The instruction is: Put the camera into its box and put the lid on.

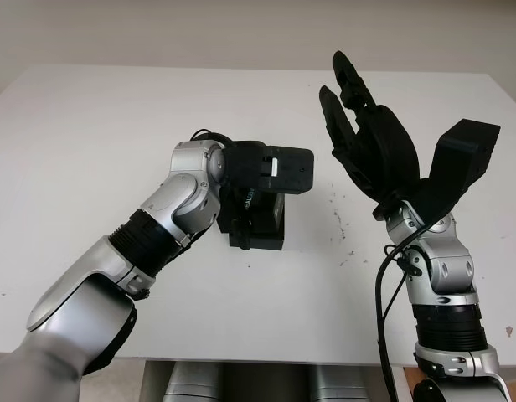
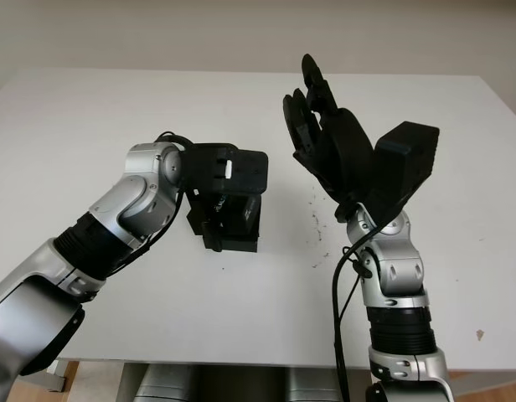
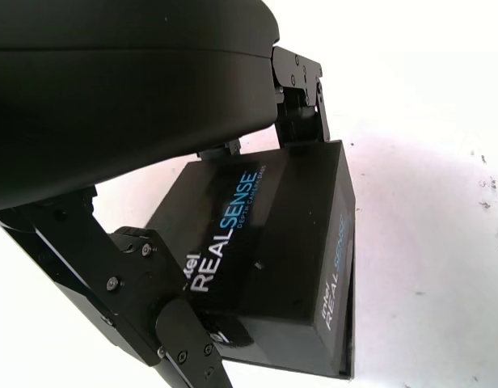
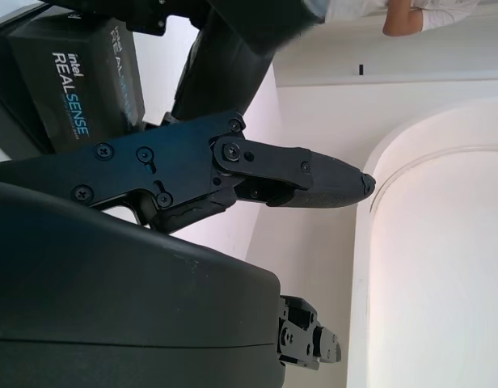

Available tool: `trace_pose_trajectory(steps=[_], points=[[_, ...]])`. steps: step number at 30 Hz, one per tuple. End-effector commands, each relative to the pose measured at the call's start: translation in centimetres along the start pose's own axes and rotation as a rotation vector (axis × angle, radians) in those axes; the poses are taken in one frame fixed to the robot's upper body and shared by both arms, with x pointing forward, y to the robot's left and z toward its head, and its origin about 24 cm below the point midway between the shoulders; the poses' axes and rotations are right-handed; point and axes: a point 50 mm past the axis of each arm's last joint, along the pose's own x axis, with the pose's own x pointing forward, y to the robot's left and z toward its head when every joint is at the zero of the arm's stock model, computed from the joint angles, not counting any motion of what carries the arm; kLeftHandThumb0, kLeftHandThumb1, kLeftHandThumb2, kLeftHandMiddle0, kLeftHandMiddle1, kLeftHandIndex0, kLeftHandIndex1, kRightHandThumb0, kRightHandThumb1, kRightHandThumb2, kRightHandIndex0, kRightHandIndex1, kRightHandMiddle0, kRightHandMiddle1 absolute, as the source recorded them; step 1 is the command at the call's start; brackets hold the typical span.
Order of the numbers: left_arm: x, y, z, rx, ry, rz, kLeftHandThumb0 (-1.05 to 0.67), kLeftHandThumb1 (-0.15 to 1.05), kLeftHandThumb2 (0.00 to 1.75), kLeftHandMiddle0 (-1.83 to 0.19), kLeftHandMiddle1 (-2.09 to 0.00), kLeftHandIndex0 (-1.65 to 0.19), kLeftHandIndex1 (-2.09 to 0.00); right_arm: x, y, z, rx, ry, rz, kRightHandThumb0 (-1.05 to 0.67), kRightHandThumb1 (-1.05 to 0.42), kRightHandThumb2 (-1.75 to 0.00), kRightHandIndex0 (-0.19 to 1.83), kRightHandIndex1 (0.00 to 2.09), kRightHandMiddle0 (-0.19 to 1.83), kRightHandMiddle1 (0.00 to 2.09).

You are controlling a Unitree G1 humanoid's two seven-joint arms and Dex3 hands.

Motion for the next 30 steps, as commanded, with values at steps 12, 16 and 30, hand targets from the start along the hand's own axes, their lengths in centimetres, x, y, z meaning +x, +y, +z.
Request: trace_pose_trajectory(steps=[12, 16, 30], points=[[-1.1, -1.2, 2.3, -0.151, -0.027, -0.197, -0.48, 1.05, 0.27, 0.18, -0.88, 0.19, -1.74, 0.2, 0.0, 0.6, -0.032, -0.023, -0.001, -0.63, -1.05, -0.53, -0.11, 0.06, -0.13, 0.10], [-1.4, -1.5, 2.7, -0.121, -0.037, -0.216, -0.51, 1.05, 0.29, 0.19, -0.87, 0.19, -1.72, 0.3, 0.0, 0.6, -0.033, -0.019, -0.004, -0.62, -1.05, -0.53, -0.11, 0.06, -0.12, 0.11], [-2.4, -1.6, 1.8, 0.127, -0.017, -0.248, -0.54, 1.05, 0.27, 0.19, -1.72, 0.19, -1.89, 0.2, -0.2, 0.3, -0.027, -0.017, -0.012, -0.61, -1.05, -0.53, -0.11, 0.06, -0.13, 0.12]])
